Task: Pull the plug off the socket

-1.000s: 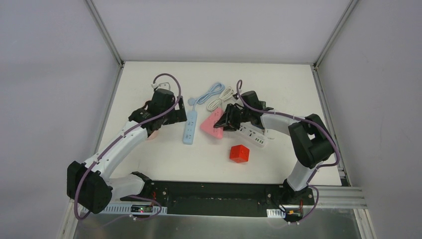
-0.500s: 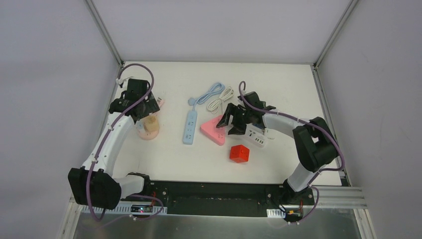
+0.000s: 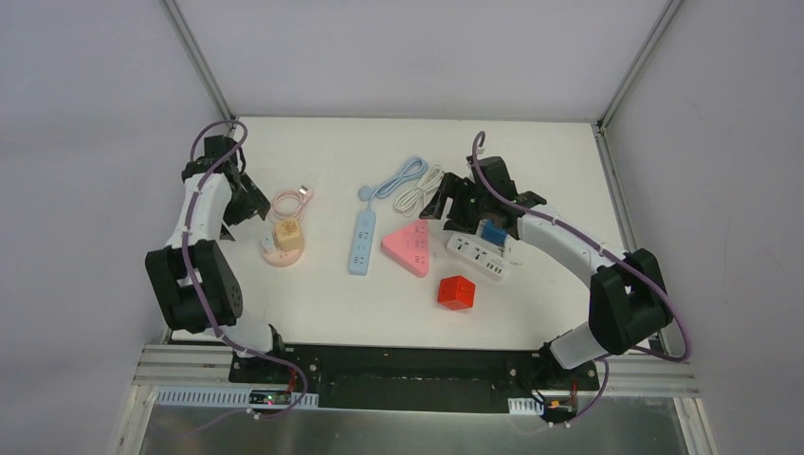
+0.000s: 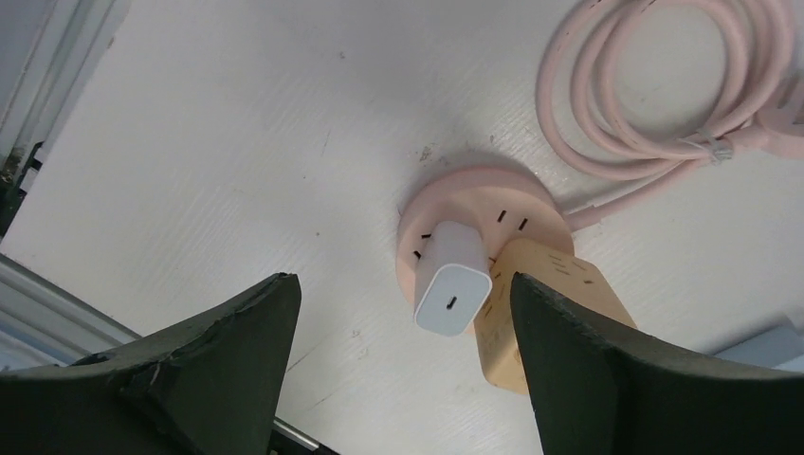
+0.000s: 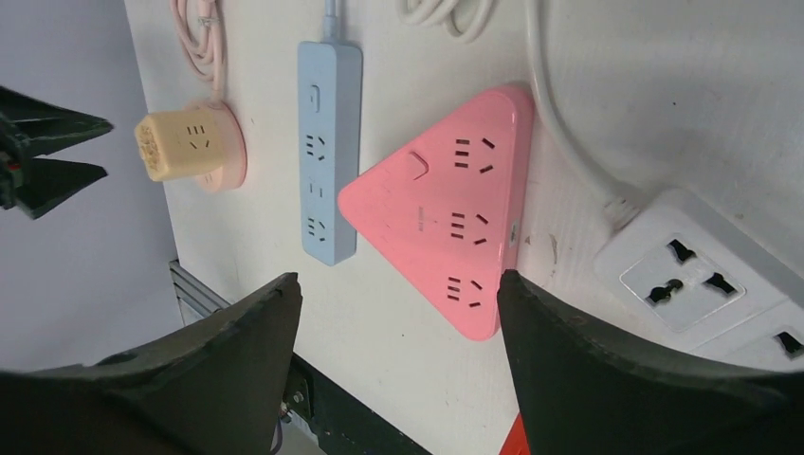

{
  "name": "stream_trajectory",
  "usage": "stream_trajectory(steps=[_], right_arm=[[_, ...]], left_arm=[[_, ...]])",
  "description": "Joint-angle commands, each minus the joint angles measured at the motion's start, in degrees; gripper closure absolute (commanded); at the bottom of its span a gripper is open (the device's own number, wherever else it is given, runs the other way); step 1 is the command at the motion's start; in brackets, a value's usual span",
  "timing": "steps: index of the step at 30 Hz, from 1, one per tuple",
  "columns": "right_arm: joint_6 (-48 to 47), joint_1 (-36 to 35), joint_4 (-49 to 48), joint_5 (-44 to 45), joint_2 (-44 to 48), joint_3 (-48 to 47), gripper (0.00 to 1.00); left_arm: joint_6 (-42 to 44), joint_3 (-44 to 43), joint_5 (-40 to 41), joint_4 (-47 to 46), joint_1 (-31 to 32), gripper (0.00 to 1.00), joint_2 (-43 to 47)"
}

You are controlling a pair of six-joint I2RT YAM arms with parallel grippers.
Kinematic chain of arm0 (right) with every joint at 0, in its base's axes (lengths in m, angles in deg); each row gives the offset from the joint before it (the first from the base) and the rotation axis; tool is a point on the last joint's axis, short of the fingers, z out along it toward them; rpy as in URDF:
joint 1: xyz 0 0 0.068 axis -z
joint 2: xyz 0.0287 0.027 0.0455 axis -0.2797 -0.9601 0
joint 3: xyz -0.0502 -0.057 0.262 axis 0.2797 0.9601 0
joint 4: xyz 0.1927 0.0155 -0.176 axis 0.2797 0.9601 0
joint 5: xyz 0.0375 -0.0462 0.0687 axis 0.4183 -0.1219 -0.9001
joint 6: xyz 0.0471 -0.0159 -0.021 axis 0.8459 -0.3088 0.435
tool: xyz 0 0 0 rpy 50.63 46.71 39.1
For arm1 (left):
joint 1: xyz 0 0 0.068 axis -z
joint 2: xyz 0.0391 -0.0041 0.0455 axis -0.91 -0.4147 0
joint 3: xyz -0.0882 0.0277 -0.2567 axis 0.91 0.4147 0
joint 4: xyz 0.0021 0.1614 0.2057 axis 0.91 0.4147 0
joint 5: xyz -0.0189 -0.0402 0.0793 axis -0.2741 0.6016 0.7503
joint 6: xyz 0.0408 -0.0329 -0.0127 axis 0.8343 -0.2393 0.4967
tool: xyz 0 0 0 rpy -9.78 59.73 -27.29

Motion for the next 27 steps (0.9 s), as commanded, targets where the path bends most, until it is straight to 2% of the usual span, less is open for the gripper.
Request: stream_trajectory(steps=[1, 6, 9, 13, 16, 22, 27], right_arm=[[-0.06, -0.30, -0.13, 0.82, 1.50, -2.44, 0.23], [1.27, -1.69, -2.31, 0.58, 1.06, -2.36, 0.25], [1.40, -3.07, -2.44, 0.84, -0.05, -3.30, 0.26], [1.14, -5.23, -2.26, 0.82, -2.01, -5.52, 0.27], [0.66, -6.78, -2.06, 0.67, -3.86, -7.25, 0.28], [-2.09, -10.39, 0.15, 1.64, -8.28, -11.97, 0.29], [-7.44, -15.31, 1.37, 5.70, -10.28, -15.35, 0.26]], left_arm=[[2.35, -2.78, -6.55, 3.51, -2.35, 0.19, -5.75], [0.59, -3.08, -11.69, 1.97, -3.45, 0.25, -12.08], [-1.14, -1.47, -19.37, 0.48, -3.43, 0.35, -13.31], [-5.77, 5.19, -30.51, -4.74, -3.44, 0.43, -10.55], [-9.07, 11.67, -35.13, -8.25, -3.37, 0.48, -8.33], [-13.86, 22.80, -39.46, -15.60, -1.96, 0.54, -2.82], [-12.63, 26.05, -37.27, -15.24, -1.35, 0.50, 2.01]])
